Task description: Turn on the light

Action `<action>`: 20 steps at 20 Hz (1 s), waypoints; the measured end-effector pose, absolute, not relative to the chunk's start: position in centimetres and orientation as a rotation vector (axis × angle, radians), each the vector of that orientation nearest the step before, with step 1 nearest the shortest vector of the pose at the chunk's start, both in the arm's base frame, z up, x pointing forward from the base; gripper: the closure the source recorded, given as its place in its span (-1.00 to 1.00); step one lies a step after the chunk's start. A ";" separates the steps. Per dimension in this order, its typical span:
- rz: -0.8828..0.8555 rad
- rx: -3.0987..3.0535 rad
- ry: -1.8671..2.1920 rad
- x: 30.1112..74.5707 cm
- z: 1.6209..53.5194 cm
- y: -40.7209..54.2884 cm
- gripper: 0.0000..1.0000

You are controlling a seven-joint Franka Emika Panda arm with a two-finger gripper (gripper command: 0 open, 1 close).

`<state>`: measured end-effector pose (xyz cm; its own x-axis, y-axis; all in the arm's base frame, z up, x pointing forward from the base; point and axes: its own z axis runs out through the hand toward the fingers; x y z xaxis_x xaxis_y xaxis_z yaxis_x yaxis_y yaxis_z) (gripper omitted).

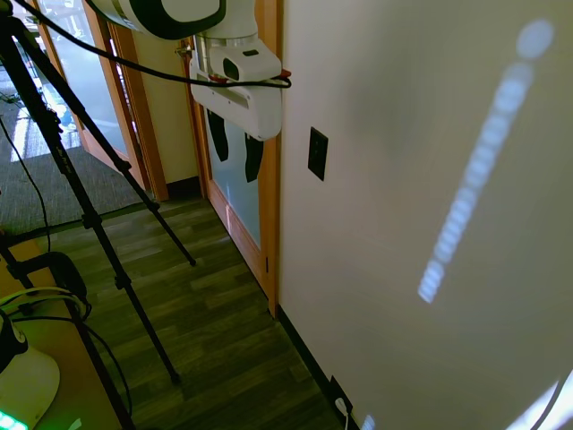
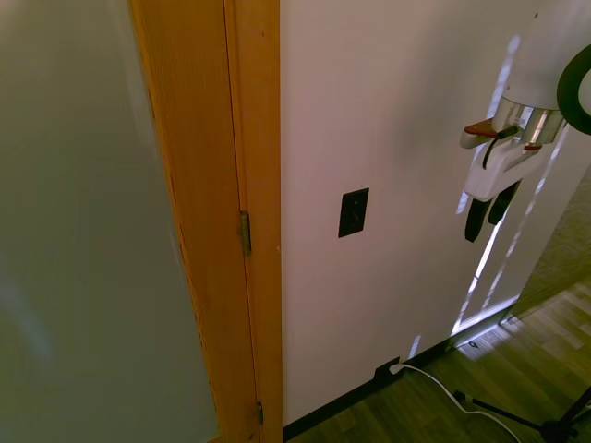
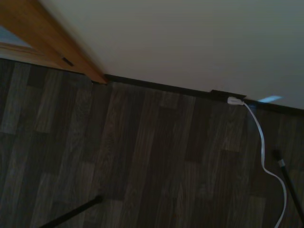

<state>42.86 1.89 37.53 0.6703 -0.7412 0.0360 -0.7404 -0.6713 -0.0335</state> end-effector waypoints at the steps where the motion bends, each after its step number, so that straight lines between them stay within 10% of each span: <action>1: -0.070 -2.857 1.267 42.9 37.5 1.9 -1.00; 20: -0.576 -2.534 1.592 58.6 28.0 8.0 -1.00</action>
